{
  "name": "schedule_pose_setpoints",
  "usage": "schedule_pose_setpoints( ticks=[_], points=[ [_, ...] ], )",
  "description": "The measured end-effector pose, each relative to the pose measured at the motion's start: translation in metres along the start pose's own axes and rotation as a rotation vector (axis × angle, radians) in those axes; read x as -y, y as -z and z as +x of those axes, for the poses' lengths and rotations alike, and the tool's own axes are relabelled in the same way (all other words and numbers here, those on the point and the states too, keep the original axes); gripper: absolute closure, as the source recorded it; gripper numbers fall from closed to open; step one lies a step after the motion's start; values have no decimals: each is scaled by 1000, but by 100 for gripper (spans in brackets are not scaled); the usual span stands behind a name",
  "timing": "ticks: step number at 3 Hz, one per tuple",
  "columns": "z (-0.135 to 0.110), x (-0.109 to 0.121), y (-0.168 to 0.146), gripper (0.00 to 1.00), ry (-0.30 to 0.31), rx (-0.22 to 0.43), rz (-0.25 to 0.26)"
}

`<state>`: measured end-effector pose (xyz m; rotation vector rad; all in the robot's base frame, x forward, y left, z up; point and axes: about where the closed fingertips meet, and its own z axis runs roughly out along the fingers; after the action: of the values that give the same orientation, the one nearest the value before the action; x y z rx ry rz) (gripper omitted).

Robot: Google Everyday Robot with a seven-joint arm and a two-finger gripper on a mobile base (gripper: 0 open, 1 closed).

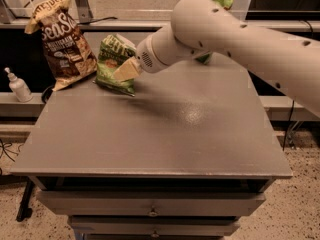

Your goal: Move green jalapeno chip bag near brown chip bag

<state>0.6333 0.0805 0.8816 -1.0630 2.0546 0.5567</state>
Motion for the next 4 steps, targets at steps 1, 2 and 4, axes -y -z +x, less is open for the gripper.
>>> schedule_pose_setpoints(
  ticks=[1, 2, 4],
  points=[
    [-5, -5, -7, 0, 20, -11, -29],
    [-14, -14, -20, 0, 50, -19, -68],
    [-35, -28, -43, 0, 125, -3, -134]
  ],
)
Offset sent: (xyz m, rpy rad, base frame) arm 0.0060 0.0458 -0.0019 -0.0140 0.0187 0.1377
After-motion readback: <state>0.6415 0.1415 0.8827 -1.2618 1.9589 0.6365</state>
